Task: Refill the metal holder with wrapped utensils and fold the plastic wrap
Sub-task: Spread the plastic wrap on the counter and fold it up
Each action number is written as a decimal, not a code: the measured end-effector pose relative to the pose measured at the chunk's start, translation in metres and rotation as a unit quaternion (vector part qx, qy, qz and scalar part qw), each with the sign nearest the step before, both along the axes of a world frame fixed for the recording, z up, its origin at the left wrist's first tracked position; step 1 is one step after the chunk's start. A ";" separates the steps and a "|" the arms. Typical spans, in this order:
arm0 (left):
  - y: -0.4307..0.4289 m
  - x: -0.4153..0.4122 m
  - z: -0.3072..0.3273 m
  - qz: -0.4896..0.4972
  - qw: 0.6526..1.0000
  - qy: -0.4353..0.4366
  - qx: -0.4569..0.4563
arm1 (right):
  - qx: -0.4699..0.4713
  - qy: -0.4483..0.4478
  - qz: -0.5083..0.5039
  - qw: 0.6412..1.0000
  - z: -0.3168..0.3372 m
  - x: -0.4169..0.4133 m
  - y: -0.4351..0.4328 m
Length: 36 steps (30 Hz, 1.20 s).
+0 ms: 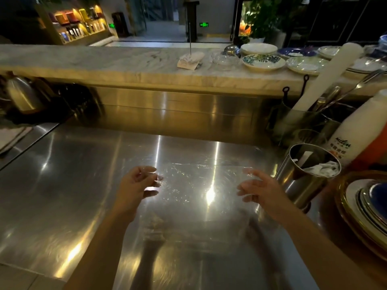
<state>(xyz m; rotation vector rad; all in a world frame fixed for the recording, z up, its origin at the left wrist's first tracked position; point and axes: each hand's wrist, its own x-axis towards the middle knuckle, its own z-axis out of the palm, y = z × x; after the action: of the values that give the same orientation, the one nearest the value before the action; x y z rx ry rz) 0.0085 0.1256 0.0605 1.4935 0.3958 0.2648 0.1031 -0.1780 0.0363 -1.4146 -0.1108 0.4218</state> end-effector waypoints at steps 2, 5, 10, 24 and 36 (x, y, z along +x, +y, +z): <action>0.002 -0.001 0.005 -0.007 1.000 -0.014 0.005 | -0.029 -0.023 -0.002 0.999 -0.003 -0.003 -0.001; 0.000 -0.001 0.009 -0.009 1.000 -0.023 -0.003 | -0.025 -0.032 -0.030 0.999 -0.002 -0.003 -0.001; -0.005 -0.001 0.010 0.000 0.999 -0.033 0.008 | -0.046 -0.058 -0.055 0.996 0.003 -0.004 -0.001; -0.015 -0.010 0.084 -0.087 0.915 -0.166 0.358 | -0.290 -0.307 -0.039 0.906 0.036 -0.017 0.017; -0.050 0.012 0.129 -0.248 0.834 -0.217 0.443 | -0.213 -0.346 0.082 0.910 0.081 -0.022 0.038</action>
<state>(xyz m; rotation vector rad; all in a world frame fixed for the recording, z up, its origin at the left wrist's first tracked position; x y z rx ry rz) 0.0207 0.0756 0.1899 2.3001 -0.5788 0.3848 0.0812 -0.1405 0.1174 -1.9486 -0.7567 0.0552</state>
